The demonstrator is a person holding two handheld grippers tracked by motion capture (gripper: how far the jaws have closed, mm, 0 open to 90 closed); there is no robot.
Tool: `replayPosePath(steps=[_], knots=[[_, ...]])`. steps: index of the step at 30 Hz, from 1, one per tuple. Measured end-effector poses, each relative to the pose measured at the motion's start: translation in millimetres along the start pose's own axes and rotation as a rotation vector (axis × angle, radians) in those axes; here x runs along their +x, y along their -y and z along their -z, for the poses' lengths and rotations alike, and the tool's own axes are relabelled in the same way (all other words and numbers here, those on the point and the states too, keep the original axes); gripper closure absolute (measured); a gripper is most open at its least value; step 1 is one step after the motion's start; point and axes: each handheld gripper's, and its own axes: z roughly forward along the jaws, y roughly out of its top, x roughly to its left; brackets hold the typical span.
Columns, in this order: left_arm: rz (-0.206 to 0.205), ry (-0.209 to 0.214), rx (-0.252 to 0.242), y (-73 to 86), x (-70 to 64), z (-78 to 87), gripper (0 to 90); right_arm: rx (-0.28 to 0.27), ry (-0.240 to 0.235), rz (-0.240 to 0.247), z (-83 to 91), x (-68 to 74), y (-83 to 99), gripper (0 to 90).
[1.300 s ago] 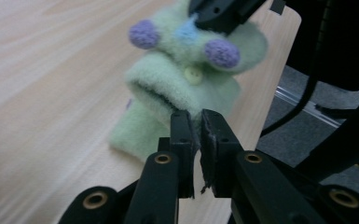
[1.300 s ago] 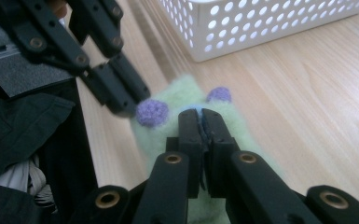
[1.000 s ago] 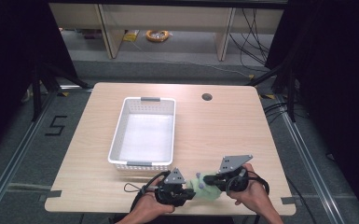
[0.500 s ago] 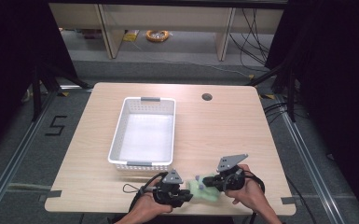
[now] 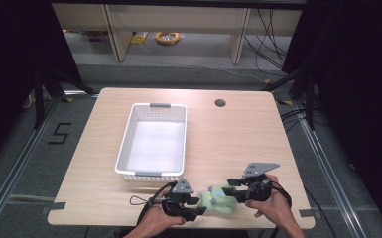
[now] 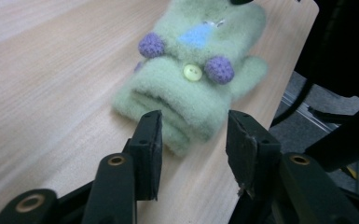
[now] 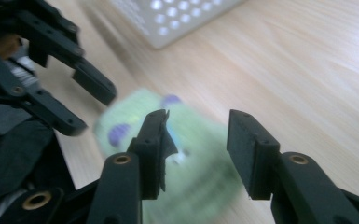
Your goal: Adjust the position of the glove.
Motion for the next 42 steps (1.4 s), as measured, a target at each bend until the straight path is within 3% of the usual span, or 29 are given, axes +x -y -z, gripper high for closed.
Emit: replayPosePath(steps=[3,4,5,6,8,10,11,12,14,15,18,19,21,22,23,25,26,27,29,30,32,34,35,36,37,38,39,40,42], knots=[[0.013,-0.01,0.004,-0.2,-3.0,-3.1,52.8,0.006,0.085,-0.054,13.5,1.1,8.1,54.8],[0.012,-0.01,0.004,-0.5,-4.2,-4.2,52.3,0.009,0.08,-0.068,15.2,1.3,11.5,54.2],[-0.004,-0.011,0.005,-1.1,-4.5,-5.2,52.3,0.018,0.074,-0.118,15.4,4.7,15.4,54.1],[0.002,-0.015,0.01,-1.1,-6.4,-6.3,52.2,0.019,0.046,-0.13,13.3,5.9,19.2,54.4],[-0.003,-0.011,0.012,-1.4,-9.6,-9.1,52.1,0.049,0.034,-0.126,9.3,8.5,25.2,55.7],[-0.01,-0.028,0.025,-1.4,-12.0,-12.0,51.7,0.064,0.024,-0.159,5.7,12.5,27.6,59.5],[-0.02,-0.042,0.033,-0.4,-11.9,-14.9,52.0,0.064,0.028,-0.135,4.0,9.4,28.5,60.7],[-0.029,-0.046,0.031,-0.1,-12.1,-15.4,54.0,0.073,0.012,-0.197,1.7,9.9,29.7,64.5],[-0.042,-0.058,0.027,0.2,-11.7,-15.7,60.5,0.065,0.007,-0.168,-0.3,3.3,32.3,71.5],[-0.048,-0.061,0.026,0.0,-11.5,-15.6,65.8,0.06,-0.025,-0.196,-1.1,2.4,34.2,78.4],[-0.078,-0.081,0.042,-0.1,-10.7,-15.6,72.2,0.051,-0.019,-0.177,-2.0,0.4,35.6,82.2],[-0.059,-0.065,0.04,0.1,-11.5,-15.4,74.7,0.05,-0.021,-0.174,-2.0,0.5,35.5,83.2],[-0.078,-0.067,0.035,-0.6,-10.5,-14.0,80.1,0.055,-0.016,-0.157,-1.0,1.0,34.2,84.7],[-0.059,-0.06,0.026,-0.8,-10.6,-12.9,82.2,0.056,-0.03,-0.183,0.1,4.1,33.2,85.1],[-0.046,-0.045,0.027,-1.0,-10.6,-11.6,83.5,0.041,-0.021,-0.176,1.4,5.4,32.4,85.4],[-0.025,-0.036,0.001,-2.5,-10.8,-7.2,84.2,0.025,-0.021,-0.169,6.6,7.2,29.0,85.5],[-0.034,-0.029,0.007,-3.3,-9.6,-4.9,84.3,0.011,-0.03,-0.168,9.8,7.6,27.0,85.5],[-0.02,-0.019,-0.007,-3.6,-9.9,-2.3,84.3,-0.002,-0.045,-0.187,10.9,8.7,26.3,85.5],[-0.039,-0.012,-0.008,-5.0,-9.1,3.5,84.4,-0.02,-0.056,-0.187,13.6,10.9,23.9,85.5],[-0.018,-0.011,-0.017,-5.1,-9.2,5.2,84.3,-0.029,-0.035,-0.139,13.7,10.2,23.0,85.5],[-0.01,0.003,-0.009,-4.5,-5.5,6.5,84.2,-0.044,-0.039,-0.129,11.0,11.7,22.9,85.4],[0.002,0.017,0.009,-1.1,-2.4,3.3,84.0,-0.015,-0.041,-0.143,10.4,11.7,23.8,85.4],[0.03,0.019,0.019,1.1,-2.3,1.5,84.0,-0.015,-0.069,-0.191,8.9,13.8,24.6,85.4],[0.038,0.025,0.023,3.0,-1.5,-0.9,83.8,-0.006,-0.053,-0.187,8.4,12.6,25.9,85.3],[0.026,0.024,0.033,3.9,-1.1,-2.3,83.6,-0.001,-0.072,-0.198,6.1,11.7,27.5,85.1],[0.024,0.018,0.041,4.6,-0.9,-3.5,83.4,0.008,-0.045,-0.184,5.0,9.3,29.1,84.9],[0.025,0.018,0.04,4.8,-0.6,-4.4,83.0,0.009,-0.056,-0.179,1.7,7.1,31.1,84.6],[0.028,0.016,0.035,4.8,-0.8,-5.3,82.7,0.026,-0.033,-0.206,0.4,9.3,32.3,84.2],[0.013,0.016,0.046,4.4,0.9,-4.5,81.6,0.035,-0.028,-0.185,-1.1,8.1,33.6,82.8]])
